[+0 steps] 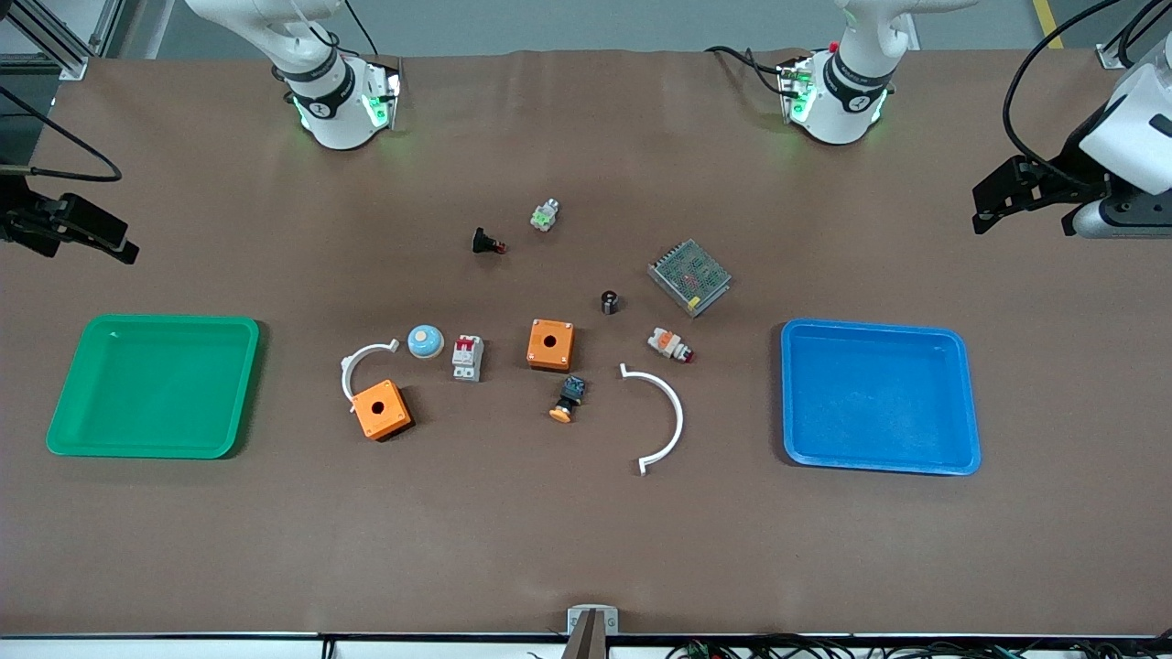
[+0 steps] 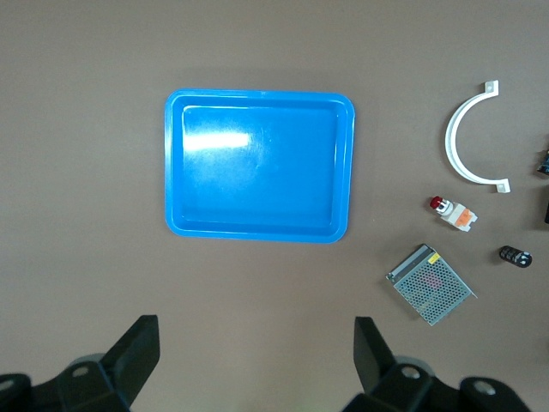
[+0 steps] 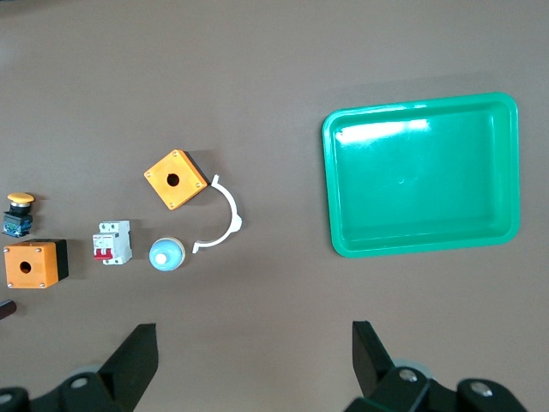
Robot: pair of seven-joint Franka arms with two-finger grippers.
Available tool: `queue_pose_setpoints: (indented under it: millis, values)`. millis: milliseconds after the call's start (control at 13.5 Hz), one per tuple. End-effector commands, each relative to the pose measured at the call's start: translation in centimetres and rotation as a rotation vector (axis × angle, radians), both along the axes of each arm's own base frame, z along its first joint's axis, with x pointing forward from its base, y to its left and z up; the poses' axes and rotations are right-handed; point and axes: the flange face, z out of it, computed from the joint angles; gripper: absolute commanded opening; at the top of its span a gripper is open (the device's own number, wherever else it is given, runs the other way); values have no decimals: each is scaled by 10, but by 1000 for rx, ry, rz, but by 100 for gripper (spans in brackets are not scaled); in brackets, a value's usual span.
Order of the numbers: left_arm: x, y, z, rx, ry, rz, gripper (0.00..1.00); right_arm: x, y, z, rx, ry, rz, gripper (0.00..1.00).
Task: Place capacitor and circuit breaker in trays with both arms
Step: 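Move the left gripper from rest toward the black capacitor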
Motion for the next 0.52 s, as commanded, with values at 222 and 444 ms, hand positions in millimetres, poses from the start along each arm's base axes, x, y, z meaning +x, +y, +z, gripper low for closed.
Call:
queue_pose_setpoints:
  millis: [222, 444]
  values:
    - [0, 1, 1, 37, 2, 6, 100, 2, -3, 5, -25, 1, 0, 100]
    - [4, -21, -20, 46, 44, -30, 100, 2, -5, 5, -25, 1, -3, 100]
